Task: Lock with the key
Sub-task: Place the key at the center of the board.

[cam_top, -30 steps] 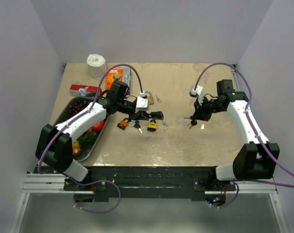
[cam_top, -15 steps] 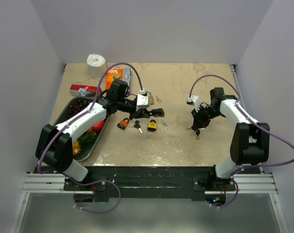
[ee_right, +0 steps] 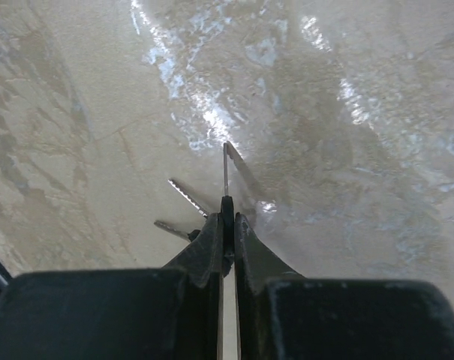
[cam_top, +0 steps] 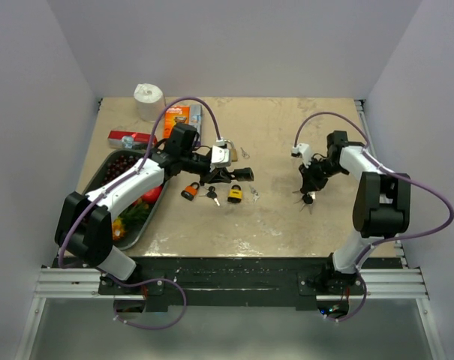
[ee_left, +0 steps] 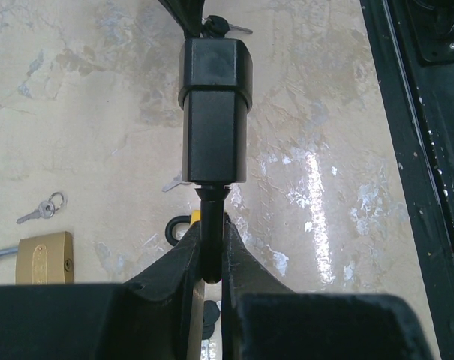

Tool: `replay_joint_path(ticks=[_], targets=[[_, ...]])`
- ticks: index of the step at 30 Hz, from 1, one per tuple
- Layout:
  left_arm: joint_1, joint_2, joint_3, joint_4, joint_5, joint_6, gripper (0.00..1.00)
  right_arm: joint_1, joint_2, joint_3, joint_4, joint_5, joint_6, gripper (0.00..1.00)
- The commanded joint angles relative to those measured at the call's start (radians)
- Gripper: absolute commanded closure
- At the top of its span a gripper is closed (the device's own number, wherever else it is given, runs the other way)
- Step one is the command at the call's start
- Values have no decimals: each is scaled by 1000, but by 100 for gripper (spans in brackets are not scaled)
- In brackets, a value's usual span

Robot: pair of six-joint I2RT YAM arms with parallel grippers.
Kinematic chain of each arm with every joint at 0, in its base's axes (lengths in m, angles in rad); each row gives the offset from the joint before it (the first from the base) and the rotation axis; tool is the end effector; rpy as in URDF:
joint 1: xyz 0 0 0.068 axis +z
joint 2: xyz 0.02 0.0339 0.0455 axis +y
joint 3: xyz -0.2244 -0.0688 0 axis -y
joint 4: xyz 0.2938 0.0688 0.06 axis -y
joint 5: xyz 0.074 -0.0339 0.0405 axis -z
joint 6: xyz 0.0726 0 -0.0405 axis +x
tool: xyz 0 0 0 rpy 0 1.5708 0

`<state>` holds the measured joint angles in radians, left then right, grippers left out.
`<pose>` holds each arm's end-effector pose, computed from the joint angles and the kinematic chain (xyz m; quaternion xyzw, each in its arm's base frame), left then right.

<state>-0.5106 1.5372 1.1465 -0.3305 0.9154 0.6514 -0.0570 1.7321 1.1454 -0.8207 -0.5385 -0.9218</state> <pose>0.3172 -0.2436 0.2033 0.6008 0.5833 -0.3756 0.3971 0.3576 0.0169 0.0878 -0.4223 0.8632 0.1970 0.1941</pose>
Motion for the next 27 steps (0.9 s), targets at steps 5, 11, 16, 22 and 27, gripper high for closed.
replay_joint_path(ticks=[5, 11, 16, 22, 27], targets=[[6, 1, 27, 31, 53, 19, 100, -9, 11, 60, 69, 37, -34, 42], [-5, 81, 133, -53, 40, -140, 100, -12, -208, 34, 100, -52, -77, 9], [-26, 191, 298, -201, 48, -298, 100, 40, -377, 19, 110, -124, -91, 4], [-40, 331, 476, -373, 111, -427, 100, 264, -609, -99, 293, -97, -57, 3], [-51, 408, 584, -475, 168, -480, 100, 432, -738, -205, 425, -32, -153, 2]])
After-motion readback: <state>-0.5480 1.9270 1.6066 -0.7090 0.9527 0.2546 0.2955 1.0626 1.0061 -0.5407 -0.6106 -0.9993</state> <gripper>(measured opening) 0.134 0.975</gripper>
